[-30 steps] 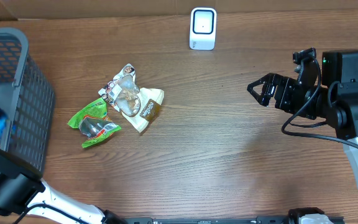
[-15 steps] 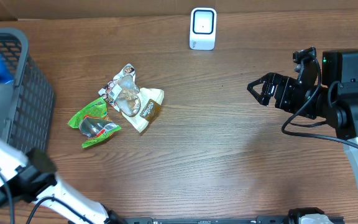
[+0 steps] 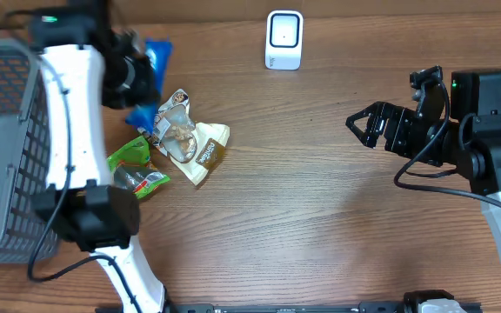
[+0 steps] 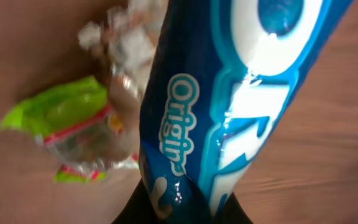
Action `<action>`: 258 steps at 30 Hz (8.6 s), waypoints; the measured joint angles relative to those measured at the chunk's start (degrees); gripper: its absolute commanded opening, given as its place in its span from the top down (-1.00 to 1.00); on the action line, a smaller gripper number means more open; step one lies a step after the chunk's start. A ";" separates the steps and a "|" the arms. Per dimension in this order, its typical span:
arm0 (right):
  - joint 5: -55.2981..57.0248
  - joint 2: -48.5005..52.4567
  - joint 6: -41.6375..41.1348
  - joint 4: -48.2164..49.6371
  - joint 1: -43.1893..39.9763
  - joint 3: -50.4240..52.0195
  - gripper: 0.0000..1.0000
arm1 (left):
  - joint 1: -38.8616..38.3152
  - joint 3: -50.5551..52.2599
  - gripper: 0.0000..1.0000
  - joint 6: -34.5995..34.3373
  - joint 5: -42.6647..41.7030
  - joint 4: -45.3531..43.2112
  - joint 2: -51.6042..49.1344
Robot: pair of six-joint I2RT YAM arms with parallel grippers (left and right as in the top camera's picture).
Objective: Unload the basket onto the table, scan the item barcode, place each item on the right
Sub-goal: 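Carry the Oreo pack out and release it onto the snack pile, then reach the left gripper into the basket and grasp the mint-green tissue pack, then carry the tissue pack out and drop it beside the pile, then move the right gripper down to the mint-green tissue pack and grasp it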
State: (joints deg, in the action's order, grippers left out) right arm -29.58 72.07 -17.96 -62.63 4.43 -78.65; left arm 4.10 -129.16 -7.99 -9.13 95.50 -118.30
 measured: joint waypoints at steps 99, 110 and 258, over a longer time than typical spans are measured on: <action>1.14 0.00 0.00 -1.27 0.00 0.00 -1.00 | 49.16 14.08 -0.42 14.21 21.20 -36.11 -11.91; 1.20 0.00 -0.04 -1.16 0.00 0.00 -1.00 | 49.16 14.08 0.92 14.01 21.09 -36.39 -12.76; -3.06 17.77 -7.52 4.15 18.27 0.00 -0.68 | -6.27 11.54 -0.95 4.96 -5.01 -0.52 32.02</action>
State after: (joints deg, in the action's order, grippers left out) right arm -32.64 89.84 -25.47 -58.48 22.70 -78.65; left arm -2.17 -117.62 -3.03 -14.13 94.98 -86.28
